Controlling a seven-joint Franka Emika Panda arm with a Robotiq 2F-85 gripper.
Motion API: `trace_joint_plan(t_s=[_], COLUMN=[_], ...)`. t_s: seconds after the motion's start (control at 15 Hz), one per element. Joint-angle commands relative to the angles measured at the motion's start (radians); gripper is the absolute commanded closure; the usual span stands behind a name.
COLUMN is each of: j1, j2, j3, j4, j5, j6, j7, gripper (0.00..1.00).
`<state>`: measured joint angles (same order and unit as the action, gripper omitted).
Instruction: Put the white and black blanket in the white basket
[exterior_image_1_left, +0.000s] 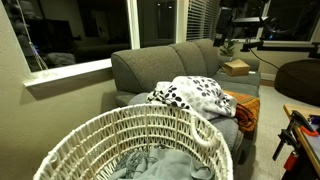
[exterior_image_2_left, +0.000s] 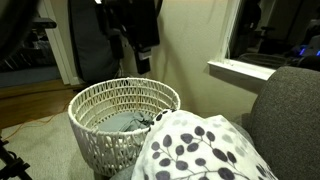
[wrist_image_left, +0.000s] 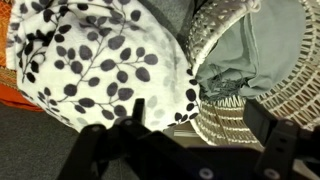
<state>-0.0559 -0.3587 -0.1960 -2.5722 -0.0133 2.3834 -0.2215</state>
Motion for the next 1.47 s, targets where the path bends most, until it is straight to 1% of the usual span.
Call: trace_joint_plan(t_s=[0.0, 0.53, 1.0, 1.4], j1=[-0.019, -0.027, -0.044, -0.043], j2=[0.120, 0.321, 0.404, 0.442], j3=[0.017, 0.016, 0.022, 0.032], j4=[0.084, 0.227, 0.277, 0.289], j5=[-0.030, -0.016, -0.017, -0.025], j6=[0.046, 0.062, 0.066, 0.073], j7=[-0.006, -0.027, -0.019, 0.036], gripper=[0.00, 0.00, 0.00, 0.00])
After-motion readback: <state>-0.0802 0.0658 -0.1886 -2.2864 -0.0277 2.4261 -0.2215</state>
